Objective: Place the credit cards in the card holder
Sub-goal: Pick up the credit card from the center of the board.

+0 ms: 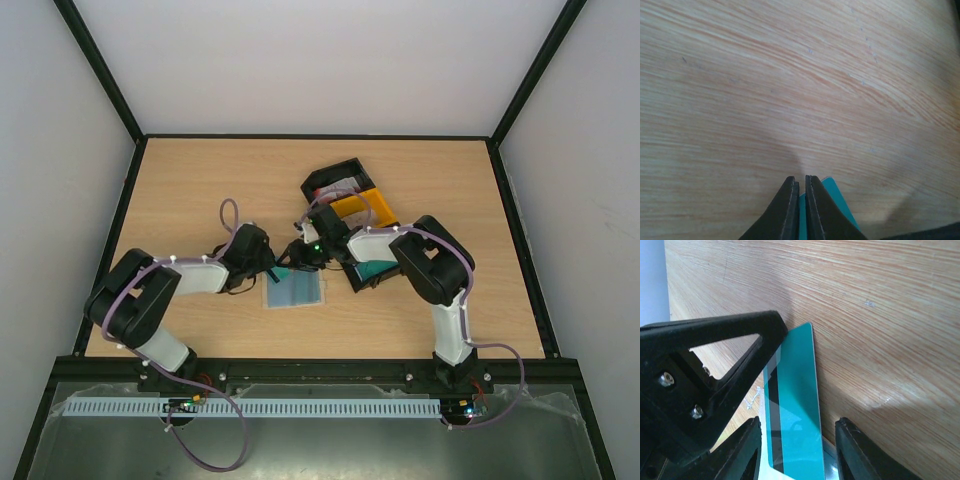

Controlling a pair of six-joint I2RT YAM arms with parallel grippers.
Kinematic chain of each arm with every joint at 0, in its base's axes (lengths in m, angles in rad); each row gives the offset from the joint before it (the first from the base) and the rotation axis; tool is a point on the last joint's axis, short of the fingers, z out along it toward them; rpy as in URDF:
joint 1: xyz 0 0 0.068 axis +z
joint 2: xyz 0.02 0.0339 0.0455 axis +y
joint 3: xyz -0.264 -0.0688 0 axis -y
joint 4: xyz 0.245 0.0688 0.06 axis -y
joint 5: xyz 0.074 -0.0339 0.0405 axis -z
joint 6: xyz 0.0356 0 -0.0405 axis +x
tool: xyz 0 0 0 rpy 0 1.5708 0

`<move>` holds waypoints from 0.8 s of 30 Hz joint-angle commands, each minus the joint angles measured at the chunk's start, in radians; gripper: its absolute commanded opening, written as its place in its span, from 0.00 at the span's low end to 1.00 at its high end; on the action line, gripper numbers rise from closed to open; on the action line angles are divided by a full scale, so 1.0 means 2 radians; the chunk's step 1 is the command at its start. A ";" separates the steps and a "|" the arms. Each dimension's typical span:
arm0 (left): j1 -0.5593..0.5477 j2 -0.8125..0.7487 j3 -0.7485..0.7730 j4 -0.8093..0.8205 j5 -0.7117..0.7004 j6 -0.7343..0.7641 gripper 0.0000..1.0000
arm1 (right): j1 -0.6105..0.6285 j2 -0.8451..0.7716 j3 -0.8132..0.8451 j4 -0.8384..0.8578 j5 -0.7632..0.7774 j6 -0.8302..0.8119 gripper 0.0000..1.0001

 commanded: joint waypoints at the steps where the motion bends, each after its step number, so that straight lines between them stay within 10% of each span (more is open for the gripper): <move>1: -0.006 0.003 -0.028 -0.109 0.033 -0.006 0.09 | 0.001 0.026 -0.001 -0.052 0.017 -0.018 0.41; 14: -0.006 0.030 -0.049 -0.088 0.030 -0.021 0.09 | 0.004 0.050 0.010 -0.046 -0.032 -0.028 0.36; 24: -0.006 0.038 -0.059 -0.075 0.030 -0.027 0.09 | 0.004 0.059 0.017 -0.027 -0.031 -0.005 0.13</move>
